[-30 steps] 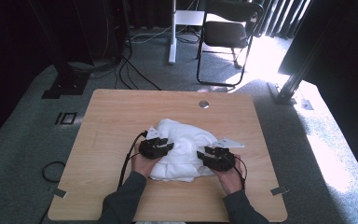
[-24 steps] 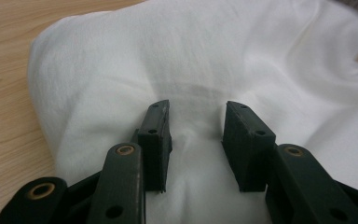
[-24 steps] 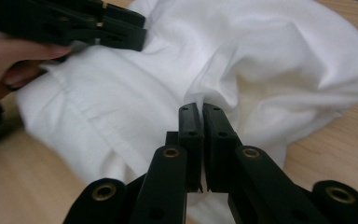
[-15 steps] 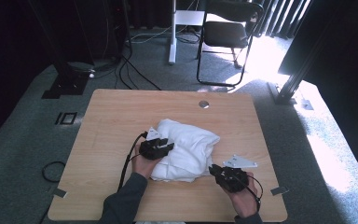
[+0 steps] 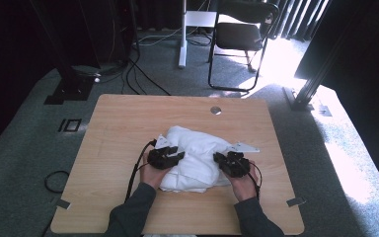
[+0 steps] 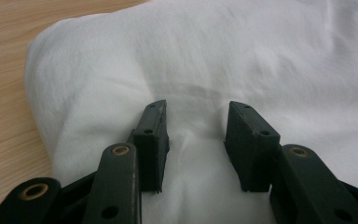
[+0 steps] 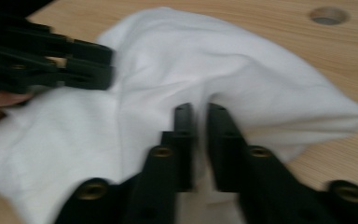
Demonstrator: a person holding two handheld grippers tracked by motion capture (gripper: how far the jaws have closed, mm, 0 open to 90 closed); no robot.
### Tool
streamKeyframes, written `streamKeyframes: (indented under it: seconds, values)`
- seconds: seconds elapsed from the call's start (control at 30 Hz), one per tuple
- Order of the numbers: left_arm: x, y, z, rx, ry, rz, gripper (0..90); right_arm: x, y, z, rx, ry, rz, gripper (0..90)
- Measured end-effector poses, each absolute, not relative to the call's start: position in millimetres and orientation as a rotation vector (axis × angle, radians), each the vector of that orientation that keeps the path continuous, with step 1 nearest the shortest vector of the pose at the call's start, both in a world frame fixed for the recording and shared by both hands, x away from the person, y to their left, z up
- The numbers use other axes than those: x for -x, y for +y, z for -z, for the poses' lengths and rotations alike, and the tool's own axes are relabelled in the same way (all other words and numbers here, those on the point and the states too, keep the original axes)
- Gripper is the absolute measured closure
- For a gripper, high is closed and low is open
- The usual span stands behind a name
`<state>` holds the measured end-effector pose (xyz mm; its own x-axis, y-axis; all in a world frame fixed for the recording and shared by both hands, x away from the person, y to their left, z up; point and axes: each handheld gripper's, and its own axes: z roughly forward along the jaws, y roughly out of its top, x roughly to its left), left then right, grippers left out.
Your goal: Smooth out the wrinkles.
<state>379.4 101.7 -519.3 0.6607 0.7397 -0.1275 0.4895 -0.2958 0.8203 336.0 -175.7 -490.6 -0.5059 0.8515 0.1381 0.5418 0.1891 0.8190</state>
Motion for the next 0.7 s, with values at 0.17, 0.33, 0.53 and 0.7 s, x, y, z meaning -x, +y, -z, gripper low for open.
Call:
streamKeyframes:
  seconds: [0.17,0.33,0.53,0.7]
  values:
    - [-379.1,100.1,519.2,-1.957,0.938,-0.319,59.8,-316.5,-201.1,480.9,-1.374,1.997,-1.292,90.0]
    - [-375.7,95.0,518.4,-1.967,0.934,-0.331,58.5,-317.0,-201.2,510.4,-1.428,2.067,-1.121,89.1]
    - [-373.9,95.3,516.1,-1.959,0.936,-0.322,55.9,-305.4,-205.8,500.1,-1.421,1.988,-1.149,58.6]
    - [-368.7,93.1,513.7,-1.953,0.942,-0.323,53.3,-284.9,-179.7,477.0,-1.215,2.057,-1.253,51.4]
